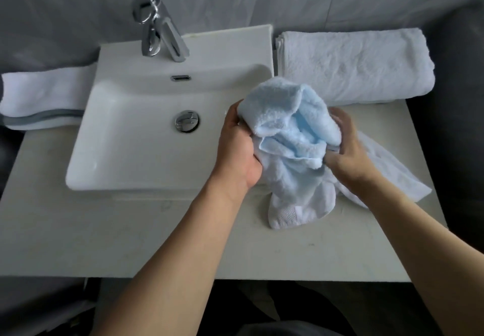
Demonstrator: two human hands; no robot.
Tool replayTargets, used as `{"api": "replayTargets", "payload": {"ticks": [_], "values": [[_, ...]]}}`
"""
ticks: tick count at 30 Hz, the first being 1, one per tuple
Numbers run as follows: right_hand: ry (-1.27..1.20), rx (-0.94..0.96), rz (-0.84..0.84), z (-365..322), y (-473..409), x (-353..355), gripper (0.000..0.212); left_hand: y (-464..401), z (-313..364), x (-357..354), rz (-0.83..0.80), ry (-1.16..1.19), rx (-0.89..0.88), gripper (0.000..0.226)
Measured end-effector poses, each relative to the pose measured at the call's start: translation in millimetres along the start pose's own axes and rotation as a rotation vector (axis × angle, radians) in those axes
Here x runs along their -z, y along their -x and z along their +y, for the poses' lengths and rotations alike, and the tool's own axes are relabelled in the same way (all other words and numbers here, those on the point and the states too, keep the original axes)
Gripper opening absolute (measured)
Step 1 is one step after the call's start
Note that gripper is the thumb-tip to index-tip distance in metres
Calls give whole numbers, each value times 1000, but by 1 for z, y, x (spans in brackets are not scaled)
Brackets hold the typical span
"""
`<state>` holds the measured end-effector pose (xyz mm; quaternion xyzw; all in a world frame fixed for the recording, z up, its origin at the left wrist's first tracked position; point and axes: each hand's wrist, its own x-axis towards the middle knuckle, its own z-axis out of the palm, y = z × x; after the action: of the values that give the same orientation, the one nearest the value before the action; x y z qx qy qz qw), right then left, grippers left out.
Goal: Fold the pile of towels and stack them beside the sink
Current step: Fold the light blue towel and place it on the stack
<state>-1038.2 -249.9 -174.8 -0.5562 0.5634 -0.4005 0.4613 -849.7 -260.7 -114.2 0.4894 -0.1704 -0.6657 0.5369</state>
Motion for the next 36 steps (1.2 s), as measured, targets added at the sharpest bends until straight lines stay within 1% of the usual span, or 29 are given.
{"api": "replayTargets", "payload": {"ticks": [1, 2, 3, 4, 5, 6, 8, 10, 12, 15, 16, 18, 21, 23, 25, 28, 31, 34, 36], "values": [[61, 39, -75, -4, 3, -8, 63, 2, 5, 7, -14, 7, 16, 56], [149, 55, -96, -5, 6, -16, 55, 4, 10, 14, -21, 12, 23, 56], [248, 43, -56, -7, 9, -24, 39, 6, 14, 23, -16, 16, 31, 57], [312, 17, 26, -11, 11, -34, 25, 9, 19, 33, -4, 15, 38, 58], [319, -9, 114, -15, 14, -44, 15, 11, 23, 43, 7, 8, 43, 57], [283, -31, 184, -19, 17, -55, 10, 14, 28, 54, 12, 2, 47, 53], [153, -30, 296, -33, 23, -80, 7, 18, 38, 76, 4, -1, 50, 39], [49, 3, 384, -51, 29, -110, 12, 22, 52, 101, -34, 1, 53, 29], [-4, 23, 405, -68, 36, -144, 16, 27, 69, 128, -80, -27, 66, 29], [-30, 29, 417, -87, 47, -191, 15, 32, 95, 173, -128, -144, 60, 38], [-39, 30, 404, -92, 50, -206, 14, 33, 104, 189, -134, -175, 62, 36], [-99, 25, 326, -101, 54, -233, 13, 34, 120, 220, -122, -215, 82, 31], [-169, -7, 158, -108, 49, -267, 10, 33, 143, 255, -14, -287, 126, 28], [-135, -32, 62, -112, 40, -293, 17, 33, 156, 273, 51, -325, 111, 24], [-126, -46, -7, -117, 30, -321, 20, 33, 173, 292, 90, -346, 62, 22], [-150, -60, -150, -127, 23, -366, 20, 35, 205, 339, 158, -400, 1, 32], [-170, -60, -299, -139, 23, -419, 26, 34, 243, 402, 174, -453, -30, 36], [-94, -134, -394, -149, 19, -481, 34, 21, 277, 464, 185, -536, 23, 39], [-9, -232, -424, -149, 13, -522, 30, 0, 290, 498, 206, -638, 99, 35]]}}
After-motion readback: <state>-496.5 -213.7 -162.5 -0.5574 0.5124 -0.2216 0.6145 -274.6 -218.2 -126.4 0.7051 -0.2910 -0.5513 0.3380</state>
